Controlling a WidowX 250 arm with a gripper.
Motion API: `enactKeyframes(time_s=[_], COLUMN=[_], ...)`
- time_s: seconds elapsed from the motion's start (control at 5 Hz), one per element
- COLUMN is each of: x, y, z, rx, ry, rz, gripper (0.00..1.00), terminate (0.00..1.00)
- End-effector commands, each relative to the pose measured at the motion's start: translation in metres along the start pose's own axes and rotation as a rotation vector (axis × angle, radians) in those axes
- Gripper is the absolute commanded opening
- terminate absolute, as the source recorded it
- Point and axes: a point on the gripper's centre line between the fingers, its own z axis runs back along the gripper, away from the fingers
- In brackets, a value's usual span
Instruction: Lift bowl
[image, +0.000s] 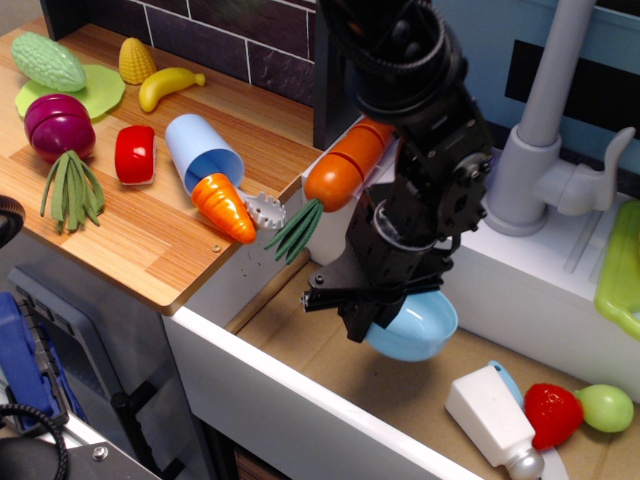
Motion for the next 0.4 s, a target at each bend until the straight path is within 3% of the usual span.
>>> enactKeyframes(time_s=[0.0,0.2], x=[0.002,0.004], y=[0.004,0.008], z=[0.033,0.044], rx=[-0.027,0.003], ry=[-0.088,-0.143], rz=[0.035,0.039], gripper=[0.00,0.00], terminate=[0.00,1.00])
